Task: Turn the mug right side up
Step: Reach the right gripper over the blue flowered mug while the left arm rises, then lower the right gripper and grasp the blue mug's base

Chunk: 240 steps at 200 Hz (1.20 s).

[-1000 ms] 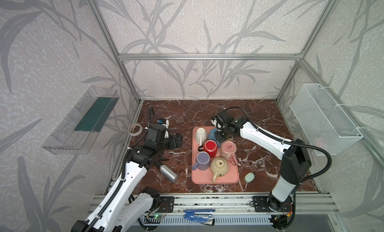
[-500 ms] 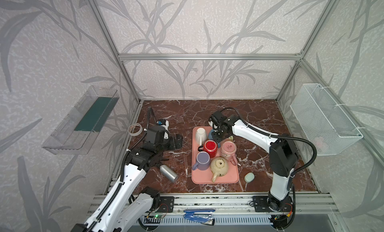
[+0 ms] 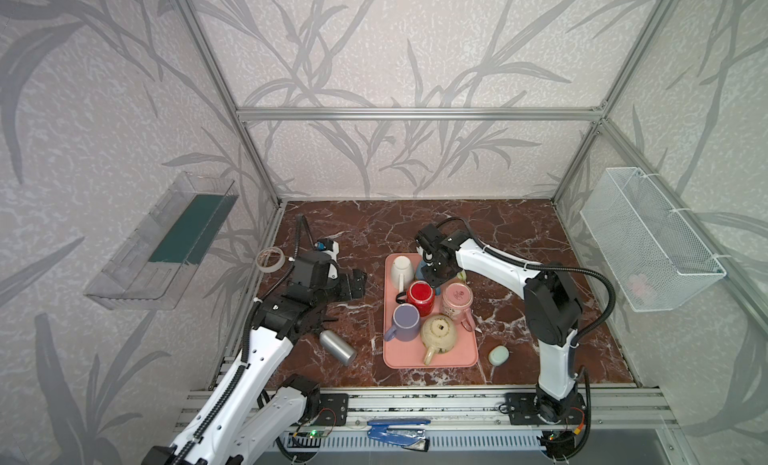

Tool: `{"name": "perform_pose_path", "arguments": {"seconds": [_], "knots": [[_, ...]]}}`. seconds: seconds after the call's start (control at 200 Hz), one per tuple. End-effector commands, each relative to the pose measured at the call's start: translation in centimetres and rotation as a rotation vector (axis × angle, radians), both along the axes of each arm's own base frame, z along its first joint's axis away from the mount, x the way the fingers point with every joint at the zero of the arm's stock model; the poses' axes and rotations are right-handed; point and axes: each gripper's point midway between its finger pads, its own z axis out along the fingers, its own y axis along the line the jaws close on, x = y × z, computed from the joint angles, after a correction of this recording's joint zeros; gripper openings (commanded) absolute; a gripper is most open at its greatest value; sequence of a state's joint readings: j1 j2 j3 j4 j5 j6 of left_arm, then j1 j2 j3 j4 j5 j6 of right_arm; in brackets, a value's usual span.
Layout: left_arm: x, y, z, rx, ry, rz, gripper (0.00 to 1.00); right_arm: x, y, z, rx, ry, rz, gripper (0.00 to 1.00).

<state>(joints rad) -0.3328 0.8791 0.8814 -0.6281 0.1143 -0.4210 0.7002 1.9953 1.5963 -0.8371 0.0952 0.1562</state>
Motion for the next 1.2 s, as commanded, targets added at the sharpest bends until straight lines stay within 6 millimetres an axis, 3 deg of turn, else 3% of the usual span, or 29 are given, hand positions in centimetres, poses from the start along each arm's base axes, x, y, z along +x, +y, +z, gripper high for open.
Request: {"name": "perform_pose_path", "arguments": {"seconds": [0.0, 0.45, 0.745, 1.07, 1.195], "knots": [[-0.2, -0.4, -0.6, -0.005, 0.023, -0.019, 0.99, 0.6, 0.1, 0.2, -0.016, -0.003, -0.006, 0.4], [0.1, -1.0, -1.3, -0.014, 0.055, -0.037, 0.99, 1.1, 0.3, -0.6, -0.035, 0.004, -0.011, 0.3], [0.2, -1.0, -1.8, -0.01, 0.073, -0.037, 0.99, 1.0, 0.3, -0.3, -0.036, 0.007, -0.006, 0.12], [0.4, -1.2, -1.9, -0.017, 0.074, -0.037, 0.99, 1.3, 0.3, 2.6, 0.009, -0.06, -0.011, 0.0], [0.4, -1.2, -2.0, -0.022, 0.078, -0.035, 0.99, 1.4, 0.1, 3.9, 0.03, -0.088, -0.016, 0.0]]}}
